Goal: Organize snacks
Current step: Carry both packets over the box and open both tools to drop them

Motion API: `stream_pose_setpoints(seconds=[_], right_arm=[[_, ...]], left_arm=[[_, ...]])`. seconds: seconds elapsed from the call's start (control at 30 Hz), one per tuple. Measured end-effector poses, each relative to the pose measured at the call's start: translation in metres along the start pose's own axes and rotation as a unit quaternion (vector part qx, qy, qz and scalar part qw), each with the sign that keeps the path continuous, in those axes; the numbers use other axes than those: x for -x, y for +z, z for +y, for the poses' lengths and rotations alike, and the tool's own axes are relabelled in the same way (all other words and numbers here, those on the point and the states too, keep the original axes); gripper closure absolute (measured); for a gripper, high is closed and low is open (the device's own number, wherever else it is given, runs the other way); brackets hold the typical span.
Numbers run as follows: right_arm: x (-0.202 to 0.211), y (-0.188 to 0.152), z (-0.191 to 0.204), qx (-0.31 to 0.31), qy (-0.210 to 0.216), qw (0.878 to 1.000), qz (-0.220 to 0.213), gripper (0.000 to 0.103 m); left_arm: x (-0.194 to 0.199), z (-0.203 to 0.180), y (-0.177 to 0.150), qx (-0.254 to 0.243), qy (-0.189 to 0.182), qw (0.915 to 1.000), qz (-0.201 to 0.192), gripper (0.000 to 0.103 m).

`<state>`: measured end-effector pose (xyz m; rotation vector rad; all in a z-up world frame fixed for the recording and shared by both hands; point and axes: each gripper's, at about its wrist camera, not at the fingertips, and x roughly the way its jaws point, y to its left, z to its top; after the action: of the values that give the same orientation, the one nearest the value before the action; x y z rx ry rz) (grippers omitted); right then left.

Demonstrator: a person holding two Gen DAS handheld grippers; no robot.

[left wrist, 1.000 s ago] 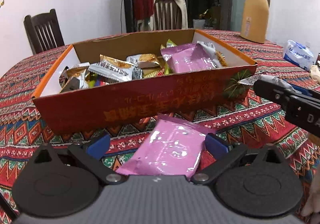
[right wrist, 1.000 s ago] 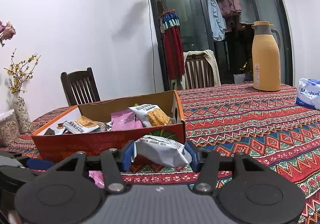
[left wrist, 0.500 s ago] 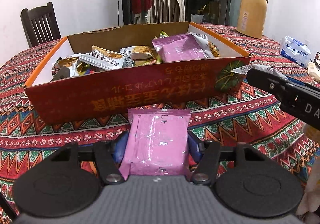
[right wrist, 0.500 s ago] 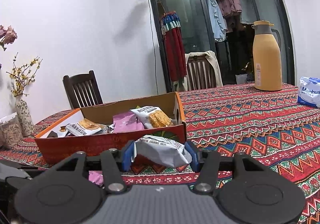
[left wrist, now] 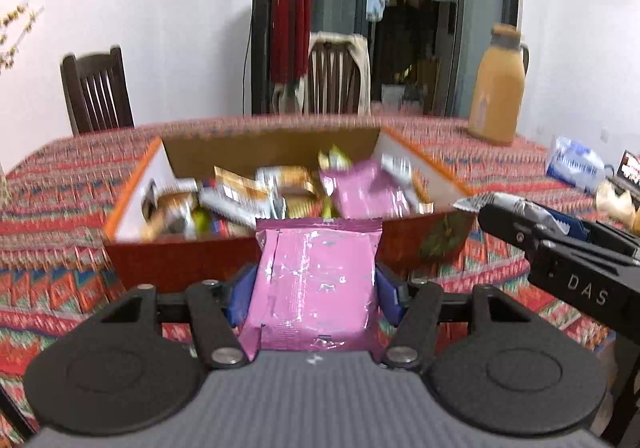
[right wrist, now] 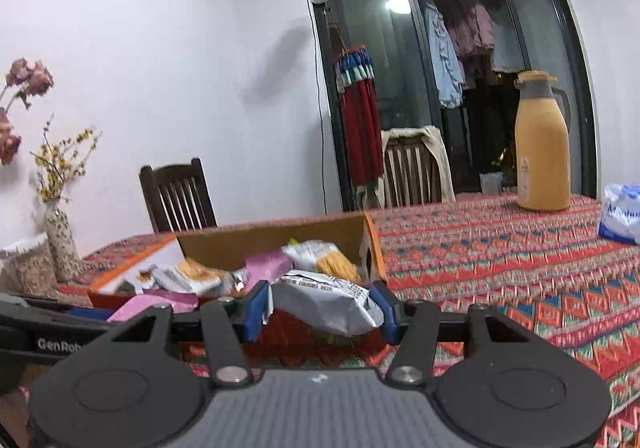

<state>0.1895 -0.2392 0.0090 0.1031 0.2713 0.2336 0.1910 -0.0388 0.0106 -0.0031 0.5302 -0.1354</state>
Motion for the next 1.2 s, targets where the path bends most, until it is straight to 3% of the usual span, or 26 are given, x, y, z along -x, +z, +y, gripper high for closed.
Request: stream_pose_setpoints(seconds=[0.27,0.57,0.73,0.83,1.07,1.13,1.2], right_arm=[[-0.019,0.044,0.017,0.019,0.003,0.999,-0.036,0.050],[-0.080,0.086,0.036,0.041,-0.005,0.998,-0.051,0.050],[-0.119,0.074,0.035,0.036,-0.005,0.998,-0.045,0.050],[-0.134,0.067,0.033,0.036,-0.008,0.999,-0.020,0.050],[-0.144,0.055,0.031,0.033,-0.008,0.999,0.007,0.049],[-0.146,0.054,0.030,0.029,-0.007,0.999,0.011,0.041],[-0.143,0.050,0.027,0.023,-0.010,1.000,0.011,0.028]], left_arm=[[0.002,0.019,0.049,0.021,0.020,0.9979,-0.058,0.040],[-0.042,0.051,0.094,0.056,0.060,0.9926,-0.089,0.040],[-0.083,0.074,0.086,0.073,0.072,0.9916,-0.080,0.040],[-0.103,0.082,0.080,0.072,0.072,0.9937,-0.048,0.040],[-0.100,0.085,0.071,0.078,0.077,0.9927,-0.050,0.040],[-0.095,0.081,0.069,0.081,0.084,0.9917,-0.055,0.040],[-0.090,0.083,0.068,0.091,0.095,0.9888,-0.070,0.026]])
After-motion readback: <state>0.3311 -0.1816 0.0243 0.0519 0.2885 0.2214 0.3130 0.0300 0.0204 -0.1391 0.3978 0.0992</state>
